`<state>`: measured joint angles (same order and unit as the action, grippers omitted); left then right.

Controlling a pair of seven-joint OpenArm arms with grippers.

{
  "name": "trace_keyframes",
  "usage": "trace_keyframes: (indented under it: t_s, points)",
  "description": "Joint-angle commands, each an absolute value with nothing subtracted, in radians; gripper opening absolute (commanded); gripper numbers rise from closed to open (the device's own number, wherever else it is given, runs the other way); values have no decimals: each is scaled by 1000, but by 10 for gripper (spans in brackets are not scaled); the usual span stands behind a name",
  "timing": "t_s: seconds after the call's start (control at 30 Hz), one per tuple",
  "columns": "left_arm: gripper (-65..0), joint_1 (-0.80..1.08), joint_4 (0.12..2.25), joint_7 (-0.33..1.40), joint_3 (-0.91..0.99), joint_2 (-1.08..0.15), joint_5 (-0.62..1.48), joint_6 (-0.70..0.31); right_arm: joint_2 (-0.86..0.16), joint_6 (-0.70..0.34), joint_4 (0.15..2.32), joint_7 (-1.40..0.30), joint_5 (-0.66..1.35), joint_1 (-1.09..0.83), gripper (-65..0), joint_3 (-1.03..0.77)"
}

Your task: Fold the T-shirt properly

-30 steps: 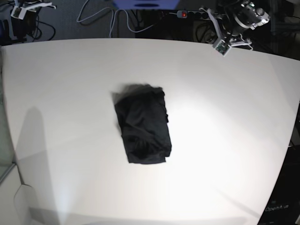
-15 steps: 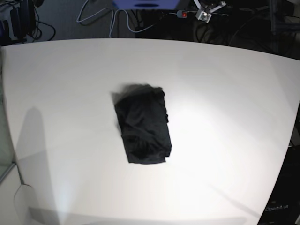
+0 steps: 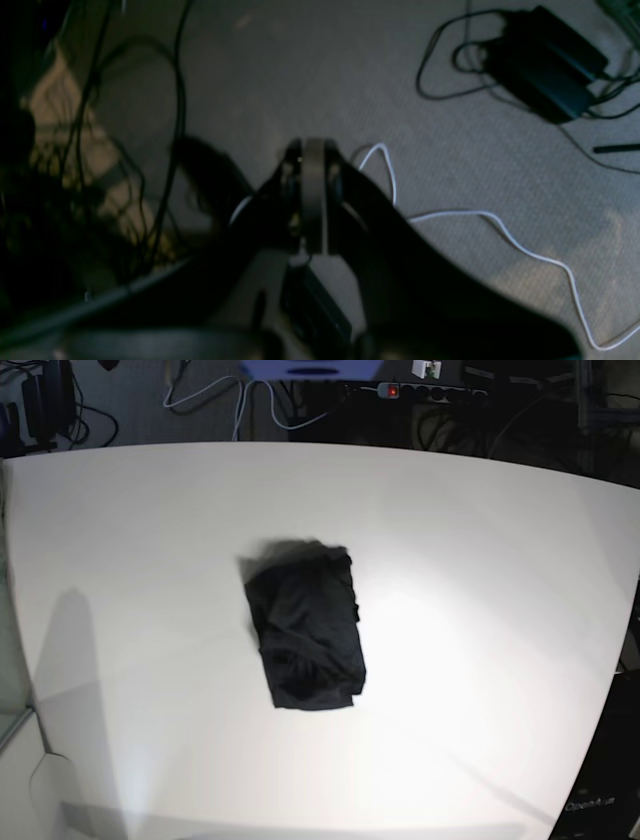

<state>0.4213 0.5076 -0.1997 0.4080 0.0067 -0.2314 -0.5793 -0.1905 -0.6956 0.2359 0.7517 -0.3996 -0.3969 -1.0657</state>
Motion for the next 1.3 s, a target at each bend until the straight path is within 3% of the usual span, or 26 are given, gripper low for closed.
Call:
trace_keyframes:
  t_s: [0.0, 0.3, 0.5, 0.7, 0.77, 0.97, 1.1, 1.27]
  points:
    - [-643, 401, 476, -226, 410, -13, -223, -585, -197, -698, 240, 768, -409, -409, -649, -1069]
    - [-643, 193, 208, -240, 412, -94, -217, -585, -171, -694, 237, 648, -780, -321, -649, -1067]
    - [-643, 127, 180, -232, 409, -114, -223, -584, -174, -506, 125, 449, -1015, -213, -643, -1067]
    - [-642, 110, 179, -229, 404, -111, -225, -579, -150, -208, 44, 366, -1194, -137, -643, -1069]
    - [-641, 93, 157, -229, 383, -111, -239, -512, -140, -127, 42, 348, -1233, -117, -643, -1069]
    - [-640, 13, 8, -229, 243, -93, -328, -180, -114, 5, 39, 317, -1239, -71, -641, -1078]
    - [-640, -25, 0, -156, 246, -77, -312, -81, -97, 21, 38, 315, -1221, -50, -641, -1087]
    - [-639, -45, 31, -12, 251, -76, -243, -54, -90, 21, 38, 321, -1199, -48, -641, -1095]
